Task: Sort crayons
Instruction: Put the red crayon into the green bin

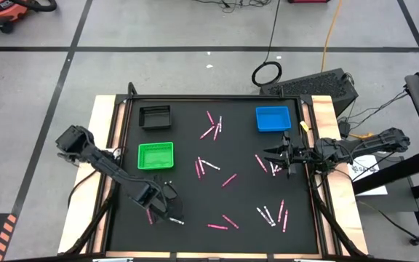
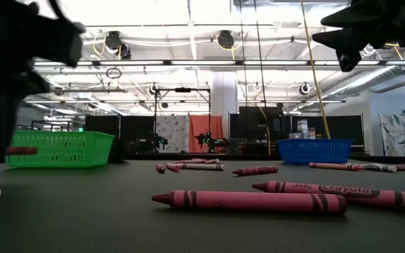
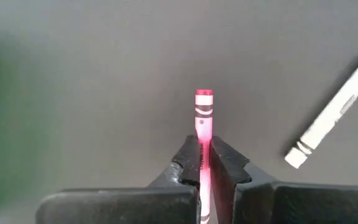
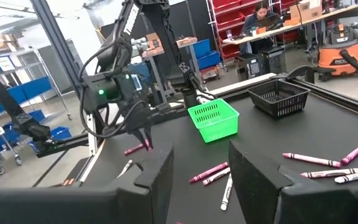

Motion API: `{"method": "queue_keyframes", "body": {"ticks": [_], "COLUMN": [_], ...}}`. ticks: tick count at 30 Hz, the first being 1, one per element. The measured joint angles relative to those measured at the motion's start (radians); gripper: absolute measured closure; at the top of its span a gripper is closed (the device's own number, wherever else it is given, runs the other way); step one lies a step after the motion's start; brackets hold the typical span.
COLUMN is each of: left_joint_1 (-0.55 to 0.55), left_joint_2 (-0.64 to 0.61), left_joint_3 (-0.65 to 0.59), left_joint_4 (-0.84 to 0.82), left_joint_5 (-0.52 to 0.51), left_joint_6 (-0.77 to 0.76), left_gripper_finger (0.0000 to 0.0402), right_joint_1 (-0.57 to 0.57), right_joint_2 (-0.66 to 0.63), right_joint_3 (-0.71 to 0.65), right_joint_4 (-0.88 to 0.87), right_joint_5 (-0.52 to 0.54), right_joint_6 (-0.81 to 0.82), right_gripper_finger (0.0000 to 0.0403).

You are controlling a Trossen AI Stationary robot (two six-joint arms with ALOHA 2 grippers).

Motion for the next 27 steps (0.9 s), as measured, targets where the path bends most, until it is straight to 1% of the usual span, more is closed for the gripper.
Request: {"method": "queue_keyframes", "body": {"ticks": [4, 7, 9, 12, 16, 22, 27], "left_joint_1": [0.061, 0.104, 0.126, 0.159, 0.202, 0.293, 0.379], "left_joint_2": [-0.038, -0.102, -0.153, -0.225, -0.277, -0.283, -0.283], "left_joint_3": [0.035, 0.050, 0.051, 0.048, 0.047, 0.047, 0.040], "left_joint_4": [-0.108, -0.192, -0.211, -0.250, -0.320, -0.364, -0.360], "left_joint_5": [-0.046, -0.121, -0.152, -0.164, -0.178, -0.181, -0.183], "left_joint_6": [0.104, 0.126, 0.155, 0.194, 0.243, 0.378, 0.469], "left_gripper_finger": [0.0393, 0.0393, 0.0393, 0.0393, 0.0394, 0.0394, 0.0394], "right_joint_1": [0.000, 0.000, 0.000, 0.000, 0.000, 0.000, 0.000], "right_joint_2": [0.000, 0.000, 0.000, 0.000, 0.003, 0.003, 0.003], "right_joint_3": [0.000, 0.000, 0.000, 0.000, 0.000, 0.000, 0.000], "right_joint_4": [0.000, -0.002, -0.009, -0.014, -0.014, -0.014, -0.014], "right_joint_5": [0.000, 0.000, -0.001, -0.001, -0.001, -0.001, -0.001], "right_joint_6": [0.000, 0.000, 0.000, 0.000, -0.002, -0.028, 0.015], "right_gripper_finger": [0.0264, 0.0264, 0.0264, 0.0264, 0.0264, 0.0264, 0.0264]}}
